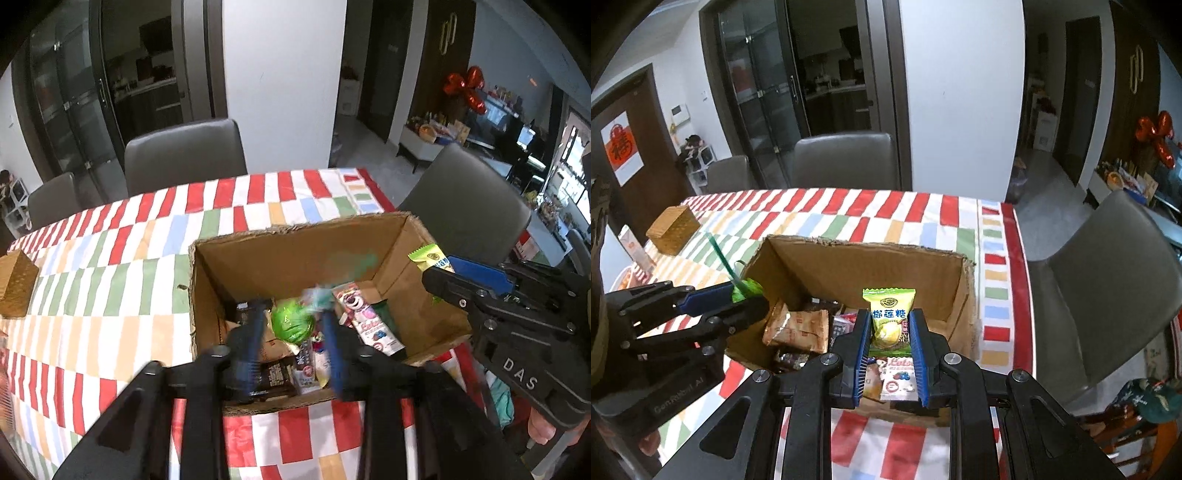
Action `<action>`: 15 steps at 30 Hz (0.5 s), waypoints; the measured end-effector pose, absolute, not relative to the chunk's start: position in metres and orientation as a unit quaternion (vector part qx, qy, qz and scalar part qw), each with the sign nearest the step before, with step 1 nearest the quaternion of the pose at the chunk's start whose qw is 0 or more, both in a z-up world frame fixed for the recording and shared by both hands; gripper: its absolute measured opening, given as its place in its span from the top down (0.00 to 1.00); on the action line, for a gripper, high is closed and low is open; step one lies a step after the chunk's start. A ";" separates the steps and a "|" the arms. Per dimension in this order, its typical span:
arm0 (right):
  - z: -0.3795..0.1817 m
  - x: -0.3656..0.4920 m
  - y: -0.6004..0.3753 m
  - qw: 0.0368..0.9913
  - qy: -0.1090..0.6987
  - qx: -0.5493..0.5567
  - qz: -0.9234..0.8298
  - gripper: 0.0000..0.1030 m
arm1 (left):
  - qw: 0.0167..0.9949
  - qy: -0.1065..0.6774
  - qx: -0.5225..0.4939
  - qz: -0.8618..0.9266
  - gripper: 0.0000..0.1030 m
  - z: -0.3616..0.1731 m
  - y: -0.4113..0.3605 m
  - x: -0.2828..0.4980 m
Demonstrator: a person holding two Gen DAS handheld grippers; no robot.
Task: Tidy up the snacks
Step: 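Carry the candy and lollipop over the box and open both tools to drop them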
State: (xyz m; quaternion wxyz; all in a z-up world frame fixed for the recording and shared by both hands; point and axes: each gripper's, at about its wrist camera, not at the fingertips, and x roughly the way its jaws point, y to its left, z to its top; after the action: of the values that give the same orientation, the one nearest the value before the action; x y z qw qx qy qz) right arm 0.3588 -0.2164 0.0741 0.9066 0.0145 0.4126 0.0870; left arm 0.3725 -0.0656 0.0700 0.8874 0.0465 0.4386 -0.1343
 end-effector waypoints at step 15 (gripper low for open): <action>0.073 0.320 -0.219 0.915 0.400 -0.006 0.053 0.38 | 0.913 0.395 0.078 -0.062 0.27 0.078 -0.048 0.324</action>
State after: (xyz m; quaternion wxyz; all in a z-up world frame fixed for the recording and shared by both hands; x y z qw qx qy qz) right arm 0.3202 -0.2186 0.0726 0.9148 -0.0060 0.4004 0.0531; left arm 0.3244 -0.0479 0.0784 0.9134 0.0781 0.3946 -0.0622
